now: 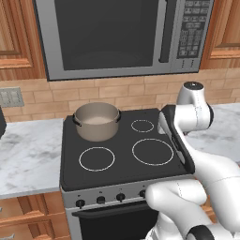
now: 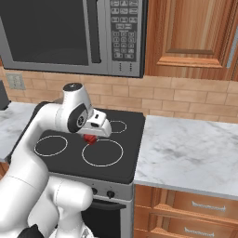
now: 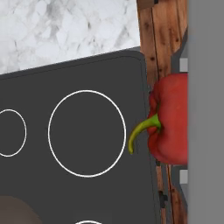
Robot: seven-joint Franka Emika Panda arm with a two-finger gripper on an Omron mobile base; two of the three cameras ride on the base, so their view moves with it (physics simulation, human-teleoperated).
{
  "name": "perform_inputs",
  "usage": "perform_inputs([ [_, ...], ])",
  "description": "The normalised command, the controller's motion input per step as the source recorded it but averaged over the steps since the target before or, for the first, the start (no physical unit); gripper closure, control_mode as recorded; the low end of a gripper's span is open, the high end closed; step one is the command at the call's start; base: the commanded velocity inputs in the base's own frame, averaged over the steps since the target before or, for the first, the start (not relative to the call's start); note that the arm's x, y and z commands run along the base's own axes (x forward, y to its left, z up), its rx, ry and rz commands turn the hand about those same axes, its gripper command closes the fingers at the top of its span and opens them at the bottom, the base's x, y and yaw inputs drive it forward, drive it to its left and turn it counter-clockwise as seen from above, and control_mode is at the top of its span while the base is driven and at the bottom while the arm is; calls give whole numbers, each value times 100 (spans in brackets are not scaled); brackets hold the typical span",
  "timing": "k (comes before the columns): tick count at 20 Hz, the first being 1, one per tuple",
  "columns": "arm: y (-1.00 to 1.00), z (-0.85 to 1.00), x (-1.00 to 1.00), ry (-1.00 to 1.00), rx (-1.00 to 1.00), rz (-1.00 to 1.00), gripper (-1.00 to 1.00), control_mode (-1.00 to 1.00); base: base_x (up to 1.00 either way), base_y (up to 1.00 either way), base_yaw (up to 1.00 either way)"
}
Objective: Turn on the burner for the pot on the stove. Wait thirty seconds for the pot to heat up. Then add the bell pepper to the pot.
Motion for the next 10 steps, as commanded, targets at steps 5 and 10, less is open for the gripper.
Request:
perform_inputs([
  [5, 64, 0, 37, -15, -7, 0, 100, -100, 0, 0, 0],
  [10, 39, 8, 9, -24, -8, 0, 100, -100, 0, 0, 0],
])
